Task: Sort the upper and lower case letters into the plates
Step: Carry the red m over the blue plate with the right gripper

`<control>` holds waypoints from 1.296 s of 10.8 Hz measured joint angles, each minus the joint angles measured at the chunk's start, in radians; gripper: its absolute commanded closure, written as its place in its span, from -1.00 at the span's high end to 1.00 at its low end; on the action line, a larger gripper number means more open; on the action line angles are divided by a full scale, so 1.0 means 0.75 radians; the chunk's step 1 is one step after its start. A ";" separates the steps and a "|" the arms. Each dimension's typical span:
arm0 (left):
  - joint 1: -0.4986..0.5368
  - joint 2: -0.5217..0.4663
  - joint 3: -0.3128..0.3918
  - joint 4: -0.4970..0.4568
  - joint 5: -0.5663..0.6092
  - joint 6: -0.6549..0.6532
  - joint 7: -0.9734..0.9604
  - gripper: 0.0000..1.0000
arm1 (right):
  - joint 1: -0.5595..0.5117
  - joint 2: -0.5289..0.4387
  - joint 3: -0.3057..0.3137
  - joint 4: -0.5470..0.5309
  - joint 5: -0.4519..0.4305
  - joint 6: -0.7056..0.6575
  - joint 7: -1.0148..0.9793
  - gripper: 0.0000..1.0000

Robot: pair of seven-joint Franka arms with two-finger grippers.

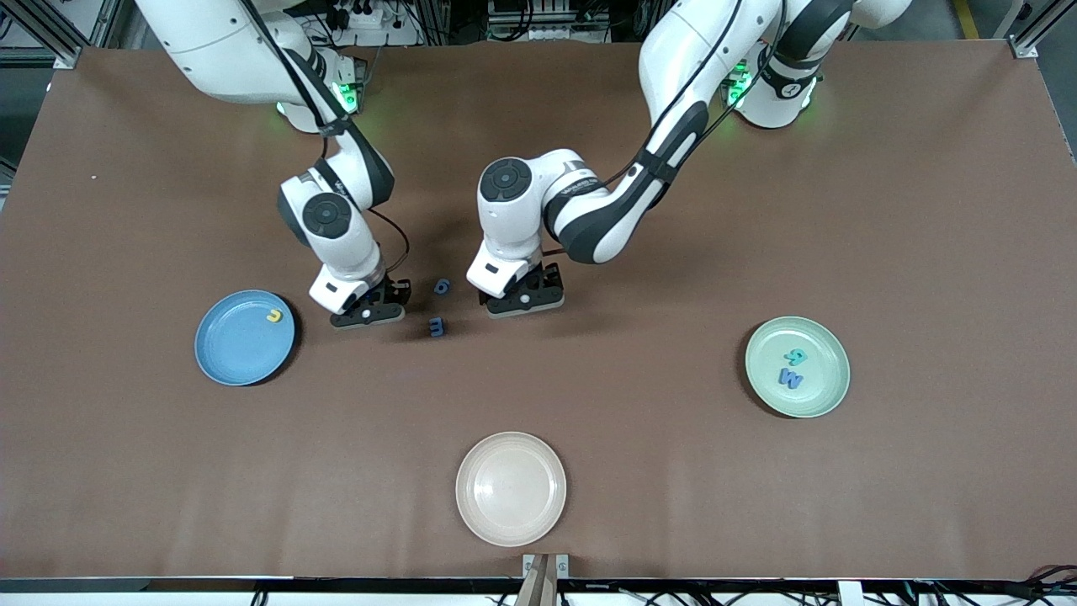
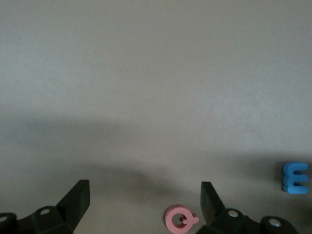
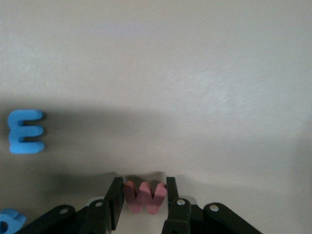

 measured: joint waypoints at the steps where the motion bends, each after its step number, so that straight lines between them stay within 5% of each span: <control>1: -0.015 0.013 0.000 0.004 0.000 0.000 -0.023 1.00 | -0.039 -0.023 -0.001 0.001 0.000 -0.010 -0.056 -1.00; 8: -0.094 0.072 0.001 0.006 -0.003 -0.002 -0.094 1.00 | -0.404 -0.148 -0.006 0.053 -0.003 -0.242 -0.962 -1.00; 9: -0.105 0.076 0.001 0.006 -0.006 -0.005 -0.098 1.00 | -0.471 -0.148 -0.007 0.061 -0.003 -0.242 -1.096 -0.54; 10: -0.116 0.080 0.000 0.006 -0.008 -0.007 -0.101 1.00 | -0.521 -0.144 -0.008 0.076 -0.003 -0.242 -1.199 0.85; 11: -0.123 0.083 0.001 0.006 -0.012 -0.010 -0.105 1.00 | -0.544 -0.138 -0.009 0.092 -0.003 -0.242 -1.250 1.00; 14: -0.126 0.088 0.001 0.006 -0.019 -0.013 -0.118 0.87 | -0.532 -0.115 0.003 0.129 -0.003 -0.246 -1.267 1.00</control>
